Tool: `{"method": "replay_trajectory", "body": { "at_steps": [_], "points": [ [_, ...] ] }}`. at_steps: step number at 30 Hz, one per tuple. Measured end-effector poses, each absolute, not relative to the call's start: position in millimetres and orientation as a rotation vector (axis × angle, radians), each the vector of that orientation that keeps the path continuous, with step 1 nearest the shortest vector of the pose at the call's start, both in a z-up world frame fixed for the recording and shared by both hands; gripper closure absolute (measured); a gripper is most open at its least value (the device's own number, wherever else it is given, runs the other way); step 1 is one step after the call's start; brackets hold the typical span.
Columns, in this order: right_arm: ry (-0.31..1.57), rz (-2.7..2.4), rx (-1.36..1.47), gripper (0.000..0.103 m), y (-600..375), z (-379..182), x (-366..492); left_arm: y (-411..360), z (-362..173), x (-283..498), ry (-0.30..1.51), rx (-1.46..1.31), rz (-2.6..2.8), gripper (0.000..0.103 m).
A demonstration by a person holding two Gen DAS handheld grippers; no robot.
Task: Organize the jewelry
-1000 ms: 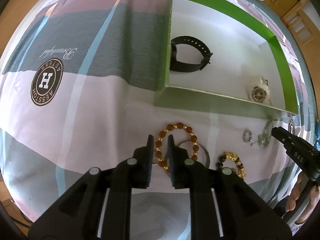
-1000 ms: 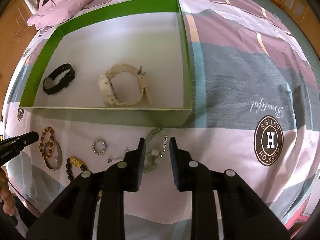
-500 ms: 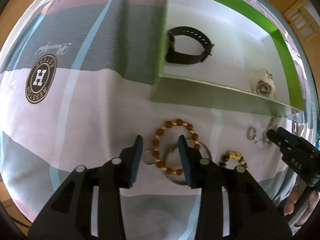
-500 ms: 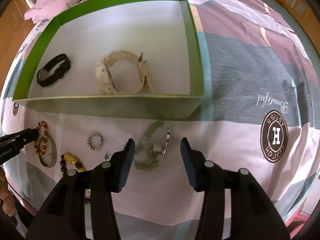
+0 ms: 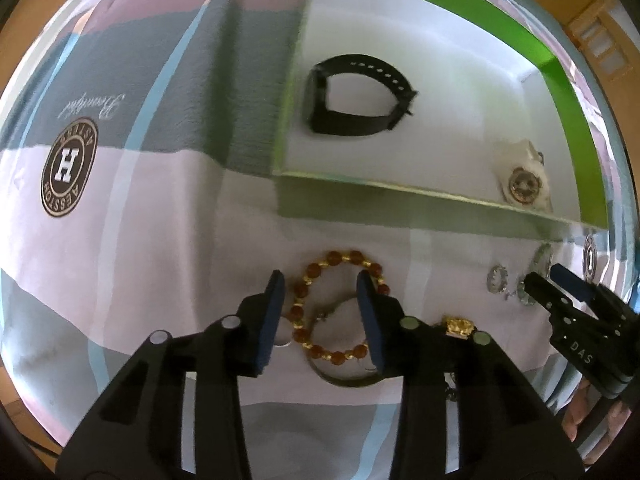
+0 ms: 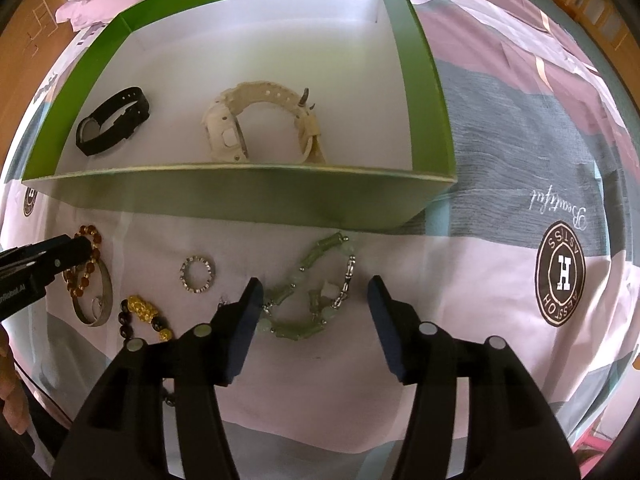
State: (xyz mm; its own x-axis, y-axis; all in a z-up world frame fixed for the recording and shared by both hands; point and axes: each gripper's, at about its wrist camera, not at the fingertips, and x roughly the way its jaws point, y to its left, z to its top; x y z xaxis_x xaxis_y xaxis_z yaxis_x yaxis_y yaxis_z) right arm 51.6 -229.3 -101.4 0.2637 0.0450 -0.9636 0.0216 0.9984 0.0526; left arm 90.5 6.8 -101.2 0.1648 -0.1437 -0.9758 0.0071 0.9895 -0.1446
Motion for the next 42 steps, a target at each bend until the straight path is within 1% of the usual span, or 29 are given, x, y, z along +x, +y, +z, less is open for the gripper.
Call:
{"method": "replay_trajectory", "body": {
  "at_steps": [5,8,10,12,15,17,18,19,20,21,23,36,40,42],
  "points": [
    [1.295,0.002,0.078,0.048,-235.8,-101.5,54.3,8.2,-103.3,92.2,1.399,-0.099,-0.083,0.069],
    [1.298,-0.004,0.053,0.047,-233.6,-105.9,55.7,-0.2,-106.4,93.7,1.393,-0.045,-0.067,0.077],
    [1.289,-0.012,0.028,0.048,-227.4,-108.3,56.5,-4.1,-107.3,96.1,1.391,-0.032,-0.068,0.089],
    [1.279,-0.018,0.017,0.048,-225.2,-109.5,56.2,-2.8,-107.3,96.8,1.395,-0.048,-0.076,0.091],
    [1.274,-0.016,0.009,0.048,-220.8,-110.1,55.3,-3.6,-106.3,97.9,1.393,-0.056,-0.076,0.092],
    [1.274,0.000,0.013,0.066,-218.0,-108.3,53.1,1.0,-101.1,95.1,1.382,-0.061,-0.084,0.092],
    [1.272,0.001,0.011,0.070,-213.7,-106.8,49.9,0.0,-98.2,95.1,1.373,-0.061,-0.089,0.092],
    [1.271,0.008,0.006,0.083,-211.3,-105.1,48.6,1.0,-94.5,94.0,1.363,-0.060,-0.092,0.092],
    [1.274,0.018,0.011,0.089,-210.4,-104.6,48.1,0.8,-91.1,93.1,1.354,-0.060,-0.094,0.093],
    [1.276,0.032,0.028,0.089,-209.4,-103.3,47.5,6.8,-84.8,87.5,1.345,-0.058,-0.101,0.093],
    [1.266,0.043,0.035,0.096,-207.6,-100.2,42.9,11.6,-73.6,80.7,1.326,-0.062,-0.119,0.093],
    [1.077,0.095,0.070,0.096,-212.7,-32.2,20.7,9.3,-5.7,59.7,1.151,-0.104,-0.204,0.093],
    [0.981,0.102,0.057,0.096,-214.1,-3.0,18.2,1.9,1.2,57.5,1.137,-0.077,-0.208,0.093],
    [0.979,0.108,0.021,0.096,-210.3,-2.2,16.6,0.8,-5.6,59.3,1.159,-0.055,-0.193,0.093]
  ]
}}
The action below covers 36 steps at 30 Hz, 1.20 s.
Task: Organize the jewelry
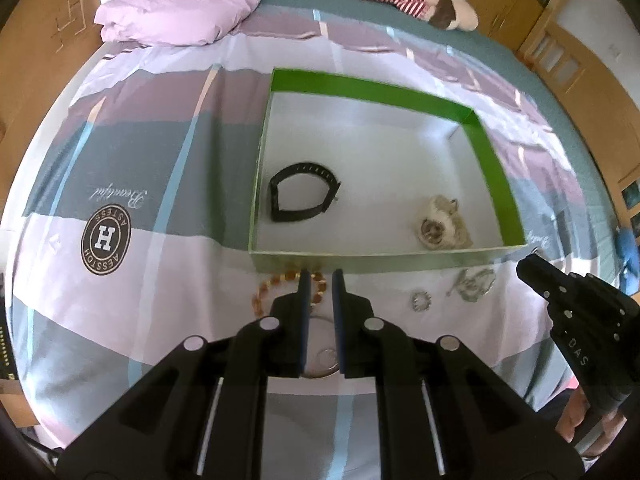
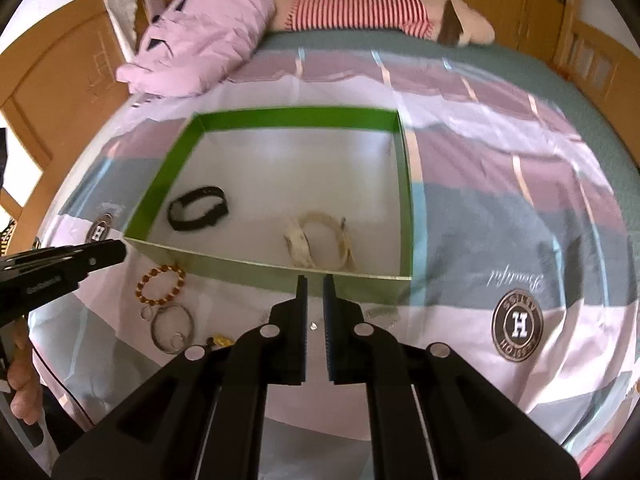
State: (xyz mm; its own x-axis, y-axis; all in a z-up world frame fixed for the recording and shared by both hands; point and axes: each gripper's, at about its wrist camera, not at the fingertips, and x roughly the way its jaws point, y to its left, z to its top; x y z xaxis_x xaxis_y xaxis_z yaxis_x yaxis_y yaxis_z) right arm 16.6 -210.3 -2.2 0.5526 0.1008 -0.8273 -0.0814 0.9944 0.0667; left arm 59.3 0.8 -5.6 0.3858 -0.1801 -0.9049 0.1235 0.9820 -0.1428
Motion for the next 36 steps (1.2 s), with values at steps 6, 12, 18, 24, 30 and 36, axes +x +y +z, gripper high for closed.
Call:
{"method": "replay_trajectory", "body": {
  "at_steps": [6,12,18,24,30,36],
  "points": [
    [1.154,0.099,0.058,0.092,-215.8,-43.3,31.5,17.3,-43.6,76.5,1.263,-0.075,-0.112,0.092],
    [1.227,0.056,0.149,0.078,-234.9,-73.0,43.4,29.2,-73.6,85.9,1.335,-0.092,-0.050,0.087],
    [1.187,0.211,0.143,0.078,-204.8,-72.9,42.3,29.8,-74.1,85.8,1.326,-0.088,-0.040,0.064],
    [1.215,0.226,0.085,0.052,-178.6,-92.0,47.3,24.5,-79.3,86.0,1.335,-0.070,-0.048,0.064],
    [1.233,0.216,0.030,0.052,-164.3,-104.9,48.4,16.4,-93.8,91.9,1.365,-0.046,-0.051,0.073],
    [1.224,0.217,-0.016,0.075,-155.0,-105.1,47.0,10.6,-96.1,92.8,1.347,0.000,-0.044,0.094]
  ]
}}
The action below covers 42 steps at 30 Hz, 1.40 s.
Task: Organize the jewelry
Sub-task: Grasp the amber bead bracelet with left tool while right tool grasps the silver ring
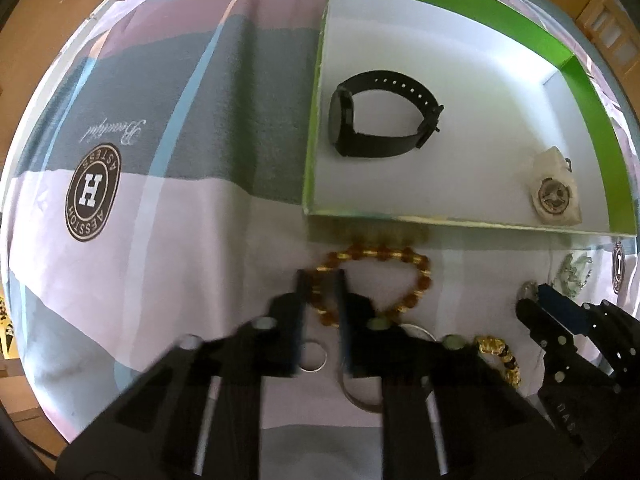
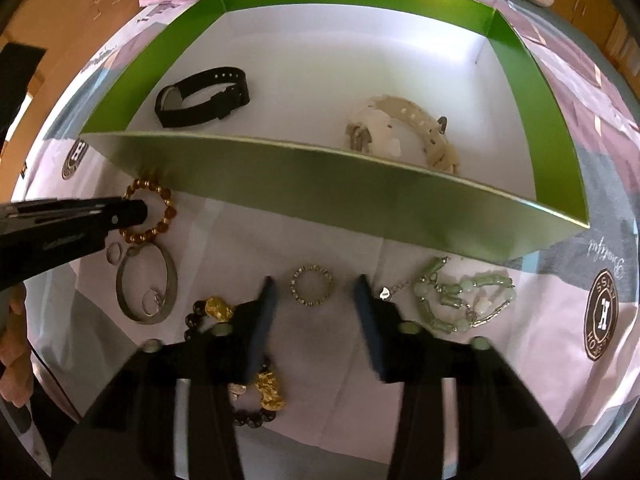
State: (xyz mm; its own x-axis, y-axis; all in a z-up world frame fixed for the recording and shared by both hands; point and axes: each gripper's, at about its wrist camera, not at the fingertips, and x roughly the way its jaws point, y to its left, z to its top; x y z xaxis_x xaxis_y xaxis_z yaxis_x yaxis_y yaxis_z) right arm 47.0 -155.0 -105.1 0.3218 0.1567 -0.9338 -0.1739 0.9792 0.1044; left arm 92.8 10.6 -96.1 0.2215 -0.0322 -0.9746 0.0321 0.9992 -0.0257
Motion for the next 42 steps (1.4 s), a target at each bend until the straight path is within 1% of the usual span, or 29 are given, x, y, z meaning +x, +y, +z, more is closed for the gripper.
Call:
{"method": "replay_trajectory", "body": {
  "at_steps": [1,3,8,14,18,22,26,28,29,32,33,34,36,41,42],
  "points": [
    [1.227,0.223,-0.006,0.081,-155.1,-104.8,47.3,11.2,-94.7,92.0,1.348,-0.016,-0.057,0.094],
    [1.230,0.231,0.017,0.082,-158.4,-103.5,46.4,11.5,-90.1,91.2,1.340,-0.028,-0.066,0.094],
    [1.220,0.237,0.027,0.082,-163.9,-95.0,42.6,13.6,-69.3,86.6,1.305,-0.054,-0.108,0.094],
    [1.168,0.237,0.021,0.082,-174.2,-66.6,30.4,9.9,-37.8,76.0,1.237,-0.070,-0.157,0.094],
    [1.132,0.248,0.049,0.082,-186.5,-49.5,24.6,3.6,-18.5,63.7,1.189,-0.075,-0.193,0.096],
    [1.112,0.256,0.082,0.082,-194.3,-39.6,21.3,-1.1,-8.2,63.0,1.169,-0.073,-0.216,0.096],
    [1.110,0.256,0.068,0.082,-181.8,-39.1,26.3,3.8,-20.8,69.6,1.211,-0.042,-0.176,0.095],
    [1.125,0.257,0.063,0.082,-180.0,-43.7,27.5,13.5,-37.6,75.9,1.261,-0.038,-0.132,0.088],
    [1.135,0.257,0.059,0.082,-179.6,-47.3,27.5,15.9,-42.6,77.3,1.275,-0.037,-0.120,0.086],
    [1.150,0.254,0.057,0.082,-179.1,-54.0,29.6,22.1,-65.2,82.8,1.332,-0.020,-0.082,0.084],
    [1.154,0.252,0.058,0.082,-179.2,-55.4,30.1,23.6,-72.3,84.6,1.345,-0.015,-0.072,0.081],
    [1.157,0.252,0.058,0.082,-179.4,-56.6,30.2,25.5,-78.1,86.5,1.353,-0.017,-0.064,0.074],
    [1.163,0.250,0.056,0.082,-178.8,-59.2,30.7,29.0,-84.6,90.2,1.360,-0.026,-0.049,0.068],
    [1.177,0.249,0.053,0.082,-179.2,-64.3,31.4,37.5,-94.6,96.1,1.383,-0.060,-0.034,0.068],
    [1.179,0.250,0.053,0.082,-179.3,-64.7,31.6,38.3,-96.0,96.6,1.386,-0.063,-0.031,0.076]
  ]
}}
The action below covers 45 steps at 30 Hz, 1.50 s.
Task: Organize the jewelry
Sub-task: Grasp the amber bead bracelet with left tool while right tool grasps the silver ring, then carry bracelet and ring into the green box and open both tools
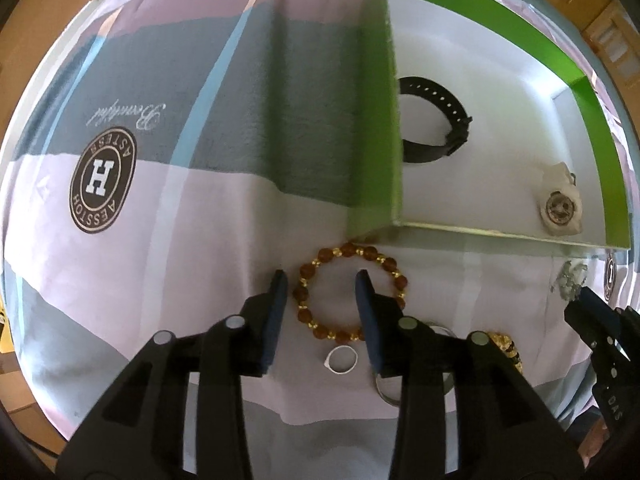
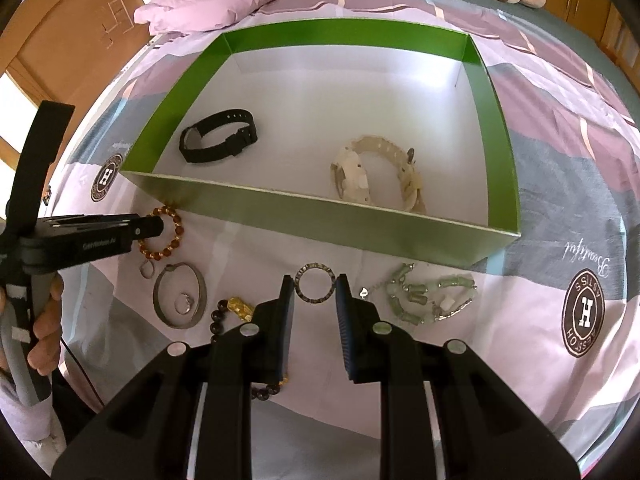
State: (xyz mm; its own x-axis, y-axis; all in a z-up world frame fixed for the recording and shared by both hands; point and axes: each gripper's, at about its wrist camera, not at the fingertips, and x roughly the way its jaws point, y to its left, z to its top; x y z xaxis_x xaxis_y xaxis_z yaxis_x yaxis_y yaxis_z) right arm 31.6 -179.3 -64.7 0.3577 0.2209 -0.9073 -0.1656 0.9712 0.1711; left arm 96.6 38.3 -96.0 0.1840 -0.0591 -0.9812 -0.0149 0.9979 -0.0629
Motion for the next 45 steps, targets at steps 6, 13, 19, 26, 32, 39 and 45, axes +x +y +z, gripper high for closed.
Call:
{"method": "replay_trajectory", "body": {
  "at_steps": [6,13,19,26,32,39,45],
  "points": [
    [1.179,0.250,0.051,0.082,-178.7,-65.4,31.9,34.4,-98.2,95.5,1.375,-0.039,-0.021,0.093],
    [1.167,0.252,0.054,0.082,-179.5,-61.1,31.8,22.0,-58.8,80.4,1.296,-0.064,-0.126,0.096],
    [1.121,0.268,0.072,0.082,-182.2,-43.6,27.2,12.7,-14.4,61.2,1.191,-0.067,-0.218,0.096],
    [1.018,0.285,0.096,0.082,-187.1,-1.8,26.9,-13.0,39.7,73.6,1.104,-0.091,-0.290,0.096],
    [0.972,0.252,0.121,0.082,-191.1,13.3,56.1,-34.0,24.6,105.1,1.099,-0.089,-0.266,0.096],
    [1.028,0.216,0.166,0.082,-199.4,-20.9,83.5,-21.3,-11.9,125.8,1.161,-0.109,-0.221,0.096],
    [1.032,0.158,0.158,0.073,-205.8,-31.0,89.4,-16.5,-15.6,124.9,1.169,-0.117,-0.209,0.094]
  ]
}}
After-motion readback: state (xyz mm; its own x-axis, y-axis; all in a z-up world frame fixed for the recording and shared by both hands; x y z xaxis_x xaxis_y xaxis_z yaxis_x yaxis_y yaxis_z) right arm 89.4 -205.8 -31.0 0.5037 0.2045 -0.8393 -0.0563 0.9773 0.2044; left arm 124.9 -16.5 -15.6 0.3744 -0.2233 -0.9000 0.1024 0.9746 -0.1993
